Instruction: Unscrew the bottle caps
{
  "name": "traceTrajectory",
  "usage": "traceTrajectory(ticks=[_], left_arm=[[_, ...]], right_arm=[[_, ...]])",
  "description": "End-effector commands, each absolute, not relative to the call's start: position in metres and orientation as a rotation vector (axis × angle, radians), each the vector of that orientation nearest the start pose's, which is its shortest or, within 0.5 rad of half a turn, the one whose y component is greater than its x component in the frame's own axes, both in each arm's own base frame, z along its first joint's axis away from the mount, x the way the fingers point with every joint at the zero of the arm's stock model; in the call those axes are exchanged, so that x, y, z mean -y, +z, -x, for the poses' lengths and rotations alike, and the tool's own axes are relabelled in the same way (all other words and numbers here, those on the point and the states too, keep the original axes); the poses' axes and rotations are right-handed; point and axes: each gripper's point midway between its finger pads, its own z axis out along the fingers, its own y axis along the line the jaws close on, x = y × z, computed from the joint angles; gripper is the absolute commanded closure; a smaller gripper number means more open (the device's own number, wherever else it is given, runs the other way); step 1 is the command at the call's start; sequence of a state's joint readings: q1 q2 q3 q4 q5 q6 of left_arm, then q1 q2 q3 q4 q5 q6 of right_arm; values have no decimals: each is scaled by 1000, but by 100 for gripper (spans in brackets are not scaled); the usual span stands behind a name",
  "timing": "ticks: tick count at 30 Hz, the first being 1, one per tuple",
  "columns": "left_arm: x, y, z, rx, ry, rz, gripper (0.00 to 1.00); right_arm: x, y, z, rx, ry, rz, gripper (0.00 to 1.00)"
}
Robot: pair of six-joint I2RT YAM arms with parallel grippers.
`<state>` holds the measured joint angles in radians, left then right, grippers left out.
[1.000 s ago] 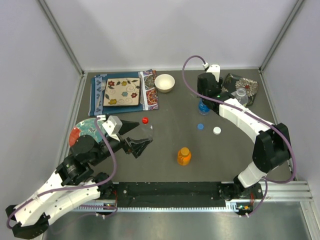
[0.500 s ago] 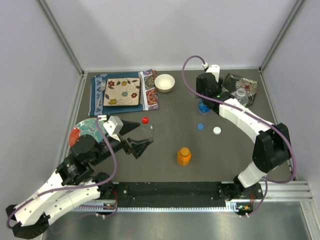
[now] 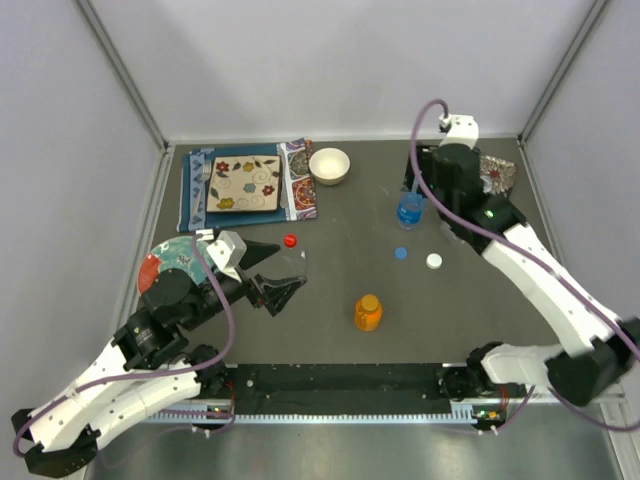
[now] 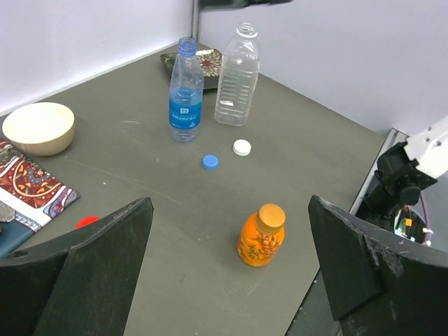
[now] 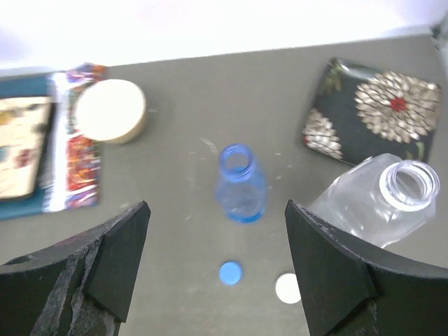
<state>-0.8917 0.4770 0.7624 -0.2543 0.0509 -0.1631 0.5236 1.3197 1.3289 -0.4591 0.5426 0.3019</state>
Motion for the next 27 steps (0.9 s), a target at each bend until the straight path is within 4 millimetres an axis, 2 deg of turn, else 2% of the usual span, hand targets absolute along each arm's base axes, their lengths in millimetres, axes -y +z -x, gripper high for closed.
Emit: traceTrajectory(ticks=[1, 3, 4, 6, 7, 9, 10, 11, 13, 18, 21, 27], left_arm=[[210, 333, -156, -1470, -861, -567, 2], [207, 325, -169, -1512, -804, -517, 2], [205, 321, -174, -1533, -782, -489, 2], [198, 313, -189, -1587, -706, -417, 2], [195, 310, -193, -1607, -687, -385, 2], [188, 301, -205, -1645, -620, -313, 2], [187, 298, -209, -1664, -611, -285, 2], [186, 295, -211, -1675, -597, -270, 2], [189, 291, -213, -1693, -604, -247, 2], [197, 286, -210, -1708, -652, -261, 2], [198, 285, -207, -1711, -664, -265, 3], [193, 283, -203, -1711, -670, -262, 3]], right_arm=[[-154, 333, -313, -1860, 260, 33, 21], [-189, 324, -282, -1870, 447, 207, 21], [-195, 308, -265, -1890, 497, 264, 22], [-214, 290, -238, -1920, 608, 364, 22], [-225, 270, -218, -1949, 647, 439, 21], [-236, 248, -200, -1989, 681, 495, 21], [-242, 227, -188, -2028, 676, 545, 20], [-248, 215, -181, -2058, 678, 568, 20], [-256, 197, -169, -2080, 647, 606, 18], [-270, 174, -165, -2126, 616, 606, 17], [-271, 161, -169, -2159, 574, 597, 17], [-269, 129, -164, -2234, 517, 624, 19]])
